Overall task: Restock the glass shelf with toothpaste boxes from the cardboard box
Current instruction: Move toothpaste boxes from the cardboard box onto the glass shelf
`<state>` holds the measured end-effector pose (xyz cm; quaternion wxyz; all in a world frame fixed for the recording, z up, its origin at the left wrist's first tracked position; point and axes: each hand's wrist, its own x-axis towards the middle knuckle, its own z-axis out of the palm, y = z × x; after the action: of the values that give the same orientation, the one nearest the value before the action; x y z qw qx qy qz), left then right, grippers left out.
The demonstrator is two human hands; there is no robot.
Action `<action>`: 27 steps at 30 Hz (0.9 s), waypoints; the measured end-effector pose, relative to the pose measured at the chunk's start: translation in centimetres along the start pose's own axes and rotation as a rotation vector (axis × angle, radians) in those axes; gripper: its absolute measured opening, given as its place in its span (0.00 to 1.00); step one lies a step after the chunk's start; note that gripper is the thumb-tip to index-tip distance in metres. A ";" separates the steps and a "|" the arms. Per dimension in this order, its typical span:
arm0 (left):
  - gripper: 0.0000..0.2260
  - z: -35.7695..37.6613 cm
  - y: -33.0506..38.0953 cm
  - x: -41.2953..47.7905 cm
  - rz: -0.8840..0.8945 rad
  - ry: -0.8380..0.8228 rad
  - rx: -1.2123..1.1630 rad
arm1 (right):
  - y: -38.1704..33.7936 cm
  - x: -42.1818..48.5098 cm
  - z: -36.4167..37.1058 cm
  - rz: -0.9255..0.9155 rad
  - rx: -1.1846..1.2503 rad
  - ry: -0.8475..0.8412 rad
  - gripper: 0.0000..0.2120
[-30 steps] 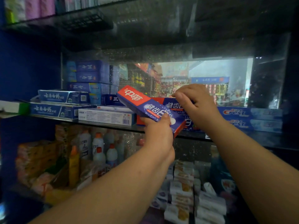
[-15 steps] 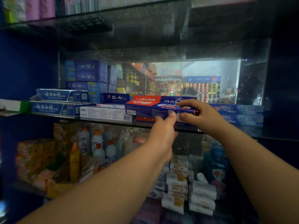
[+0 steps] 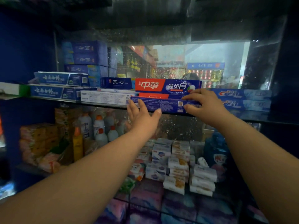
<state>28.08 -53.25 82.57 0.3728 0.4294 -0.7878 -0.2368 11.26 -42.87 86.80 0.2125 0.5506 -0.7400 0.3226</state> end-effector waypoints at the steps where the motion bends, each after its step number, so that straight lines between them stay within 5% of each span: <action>1: 0.36 0.0 -0.1 0.0 0.007 -0.001 0.002 | -0.1 0.0 0.0 -0.002 -0.020 0.007 0.18; 7: 0.36 -0.2 -2.1 -0.1 0.066 0.070 -0.076 | -3.2 -1.3 1.8 -0.090 -0.377 0.168 0.21; 14: 0.33 -1.0 -7.6 -0.5 0.007 0.097 -0.054 | -9.7 -3.3 8.8 -0.322 -0.249 0.210 0.19; 22: 0.32 -2.8 -17.8 -2.8 -0.181 0.103 -0.016 | -14.4 -7.0 18.6 -0.390 -0.051 0.077 0.18; 27: 0.31 -2.4 -27.0 -7.0 -0.396 0.062 0.020 | -17.0 -11.7 26.4 -0.392 0.066 -0.145 0.18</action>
<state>45.90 -61.43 62.68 0.3387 0.5869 -0.6783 -0.2841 32.11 -56.88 64.61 0.1994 0.7124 -0.6212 0.2586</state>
